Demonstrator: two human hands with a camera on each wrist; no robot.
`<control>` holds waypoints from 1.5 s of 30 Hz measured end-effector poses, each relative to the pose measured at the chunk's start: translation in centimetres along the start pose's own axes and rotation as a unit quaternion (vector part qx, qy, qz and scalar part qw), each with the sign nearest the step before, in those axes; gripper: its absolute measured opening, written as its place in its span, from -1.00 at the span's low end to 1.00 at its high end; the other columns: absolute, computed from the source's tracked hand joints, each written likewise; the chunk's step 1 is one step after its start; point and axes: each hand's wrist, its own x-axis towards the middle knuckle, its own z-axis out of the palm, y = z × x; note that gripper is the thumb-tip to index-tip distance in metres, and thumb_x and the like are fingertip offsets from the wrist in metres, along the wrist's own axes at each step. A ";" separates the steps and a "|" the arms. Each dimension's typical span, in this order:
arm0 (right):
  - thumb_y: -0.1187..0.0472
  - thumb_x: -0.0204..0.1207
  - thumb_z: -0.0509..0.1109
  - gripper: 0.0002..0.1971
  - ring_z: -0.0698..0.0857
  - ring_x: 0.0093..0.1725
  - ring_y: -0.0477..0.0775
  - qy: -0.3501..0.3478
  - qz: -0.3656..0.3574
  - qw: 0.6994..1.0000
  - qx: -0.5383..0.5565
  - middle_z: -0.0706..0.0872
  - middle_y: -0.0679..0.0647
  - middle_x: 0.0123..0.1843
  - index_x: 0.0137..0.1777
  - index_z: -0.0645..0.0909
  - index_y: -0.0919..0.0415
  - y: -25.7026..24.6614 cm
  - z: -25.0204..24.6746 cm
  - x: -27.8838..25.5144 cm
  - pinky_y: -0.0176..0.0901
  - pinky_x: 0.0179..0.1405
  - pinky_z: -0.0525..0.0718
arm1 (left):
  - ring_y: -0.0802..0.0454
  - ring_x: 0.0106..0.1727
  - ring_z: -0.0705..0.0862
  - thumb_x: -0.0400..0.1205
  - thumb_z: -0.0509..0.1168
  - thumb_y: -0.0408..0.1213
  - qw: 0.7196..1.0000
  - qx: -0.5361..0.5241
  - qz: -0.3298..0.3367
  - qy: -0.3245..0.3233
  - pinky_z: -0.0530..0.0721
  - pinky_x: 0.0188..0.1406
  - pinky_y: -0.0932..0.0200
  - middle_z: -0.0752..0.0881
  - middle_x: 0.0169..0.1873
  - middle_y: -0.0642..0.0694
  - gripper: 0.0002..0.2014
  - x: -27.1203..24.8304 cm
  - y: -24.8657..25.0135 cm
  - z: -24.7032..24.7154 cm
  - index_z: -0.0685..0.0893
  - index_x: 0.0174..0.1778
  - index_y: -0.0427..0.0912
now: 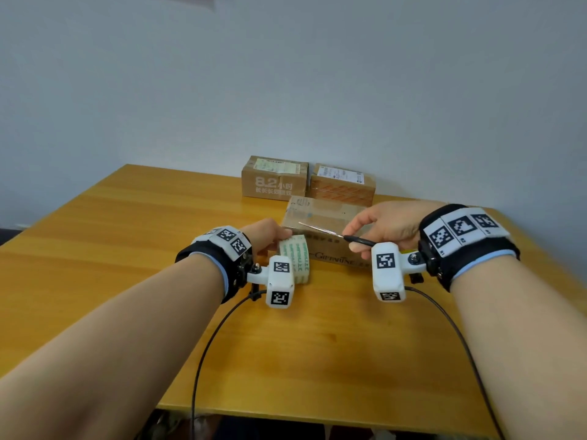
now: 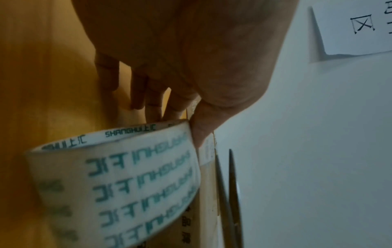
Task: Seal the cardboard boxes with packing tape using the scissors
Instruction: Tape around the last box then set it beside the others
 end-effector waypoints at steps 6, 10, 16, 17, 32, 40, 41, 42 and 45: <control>0.04 -0.21 0.88 -0.22 0.67 -0.25 0.05 -0.055 0.007 0.998 0.040 0.75 0.14 -0.24 0.04 0.70 0.30 2.0 -0.5 0.8 -0.14 -0.17 0.72 | -0.22 0.27 0.68 0.69 0.28 -0.34 0.999 -0.032 -0.009 -0.012 0.52 0.47 -0.23 0.71 0.19 -0.28 -0.68 0.8 0.1 0.3 0.58 0.35 -0.36; 0.06 -0.14 0.85 -0.27 0.69 -0.21 0.06 -0.045 0.016 0.997 0.054 0.75 0.15 -0.20 0.08 0.73 0.29 2.4 -0.4 1.2 -0.11 -0.12 0.73 | -0.28 0.35 0.64 0.68 0.29 -0.38 0.999 -0.035 -0.010 -0.005 0.52 0.44 -0.29 0.65 0.35 -0.33 -0.87 1.0 0.4 0.2 0.63 0.09 -0.35; 0.24 0.22 0.63 -0.50 0.74 -0.27 0.05 -0.047 0.008 0.994 0.094 0.75 0.16 -0.20 0.20 0.70 0.31 1.3 1.1 2.2 -0.18 -0.40 0.78 | -0.06 -0.16 0.68 0.60 0.36 -0.39 0.999 -0.012 0.030 0.015 0.60 0.12 0.01 0.68 -0.16 -0.17 -0.96 2.1 0.0 0.2 0.63 -0.12 -0.27; 0.23 0.23 0.63 -0.50 0.74 -0.25 0.07 -0.048 0.006 0.994 0.094 0.75 0.18 -0.19 0.20 0.71 0.30 1.1 1.2 2.4 -0.18 -0.41 0.78 | -0.06 -0.16 0.68 0.61 0.35 -0.39 0.999 -0.008 0.030 0.014 0.60 0.12 0.01 0.67 -0.16 -0.17 -0.97 2.2 0.0 0.1 0.62 -0.12 -0.27; 0.29 0.15 0.66 -0.65 0.76 -0.20 0.06 -0.009 0.002 0.998 0.065 0.86 0.21 -0.09 -0.01 0.85 0.18 0.9 1.1 3.3 -0.01 0.07 0.76 | -0.20 -0.10 0.65 0.61 0.31 -0.35 0.998 0.011 0.003 -0.062 0.64 -0.04 -0.02 0.69 -0.09 -0.29 -0.89 2.5 -0.1 -1.0 0.64 -0.08 -0.34; 0.30 0.11 0.68 -0.68 0.74 -0.04 0.16 -0.010 0.004 0.998 0.068 0.87 0.23 -0.06 -0.08 0.89 0.16 0.9 1.3 3.3 0.18 0.36 0.67 | -0.12 -0.09 0.64 0.64 0.33 -0.40 0.996 0.074 0.038 -0.035 0.59 0.30 -0.08 0.69 -0.17 -0.23 -0.89 2.5 -0.4 -1.5 0.64 -0.21 -0.30; 0.30 0.11 0.68 -0.66 0.74 -0.06 0.15 -0.016 0.001 0.998 0.068 0.86 0.23 -0.06 -0.06 0.88 0.17 0.9 1.4 3.3 0.17 0.33 0.68 | -0.06 -0.17 0.62 0.63 0.32 -0.43 0.995 0.087 0.044 -0.033 0.61 0.17 -0.01 0.66 -0.23 -0.18 -0.88 2.5 -0.4 -1.5 0.63 -0.23 -0.28; 0.31 0.12 0.67 -0.65 0.75 -0.10 0.13 -0.020 -0.001 0.997 0.069 0.86 0.23 -0.07 -0.03 0.87 0.18 0.8 1.4 3.2 0.15 0.29 0.68 | 0.00 -0.22 0.59 0.63 0.31 -0.44 0.993 0.102 0.046 -0.036 0.60 0.06 0.06 0.63 -0.26 -0.15 -0.87 2.4 -0.4 -1.6 0.61 -0.24 -0.26; 0.31 0.12 0.67 -0.57 0.74 -0.13 0.10 -0.034 0.002 0.997 0.066 0.84 0.22 -0.08 0.06 0.82 0.23 0.6 1.8 3.0 0.10 0.25 0.68 | 0.04 -0.23 0.59 0.64 0.33 -0.41 0.988 0.141 0.044 -0.048 0.57 0.08 0.08 0.63 -0.26 -0.10 -0.88 2.0 -0.4 -1.7 0.62 -0.22 -0.22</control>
